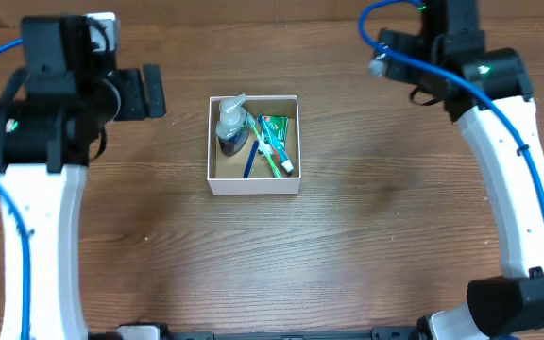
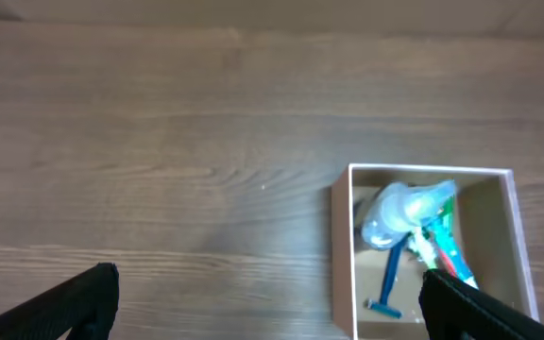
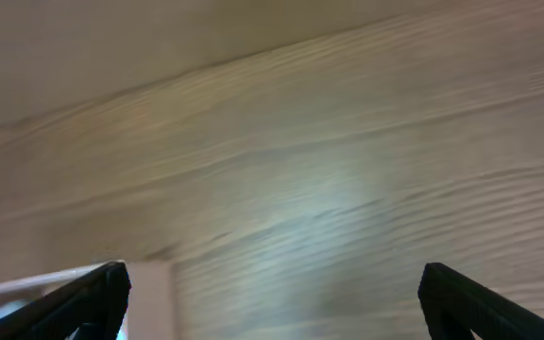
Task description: Pack container
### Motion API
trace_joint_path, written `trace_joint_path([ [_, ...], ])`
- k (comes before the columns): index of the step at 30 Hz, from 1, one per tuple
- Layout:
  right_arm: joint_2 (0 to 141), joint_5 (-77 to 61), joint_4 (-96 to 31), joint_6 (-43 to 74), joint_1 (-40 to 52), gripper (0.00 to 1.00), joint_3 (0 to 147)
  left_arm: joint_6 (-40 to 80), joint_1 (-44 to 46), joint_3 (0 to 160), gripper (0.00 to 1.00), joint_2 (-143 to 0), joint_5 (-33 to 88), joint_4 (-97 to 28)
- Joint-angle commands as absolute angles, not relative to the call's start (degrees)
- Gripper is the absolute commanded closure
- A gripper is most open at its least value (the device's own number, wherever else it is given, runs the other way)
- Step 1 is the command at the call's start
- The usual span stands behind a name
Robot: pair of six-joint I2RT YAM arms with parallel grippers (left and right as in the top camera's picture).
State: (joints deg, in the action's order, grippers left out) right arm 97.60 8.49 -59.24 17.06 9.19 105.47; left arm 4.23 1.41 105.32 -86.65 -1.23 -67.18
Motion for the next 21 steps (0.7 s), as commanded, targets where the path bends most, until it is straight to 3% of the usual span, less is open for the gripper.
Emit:
trace_joint_path([
  [1, 97.76, 9.41, -59.07, 11.05, 5.65, 0.0, 105.8, 2.55, 1.52, 104.14, 0.0, -94.3, -0.49, -66.96],
  [6, 96.44, 8.4, -64.6, 11.68, 3.18, 0.0, 105.78, 2.52, 1.54, 104.14, 0.0, -98.72, 1.28, -70.04],
  [14, 84.53, 8.56, -65.82, 15.46, 3.2, 0.0, 100.49, -0.05, 1.58, 102.87, 0.0, -87.81, 2.61, -72.42],
  [21, 59.0, 8.91, -56.1, 16.51, 4.27, 0.0, 73.17, -0.03, 1.58, 79.77, 0.0, -62.89, 4.6, -65.25],
])
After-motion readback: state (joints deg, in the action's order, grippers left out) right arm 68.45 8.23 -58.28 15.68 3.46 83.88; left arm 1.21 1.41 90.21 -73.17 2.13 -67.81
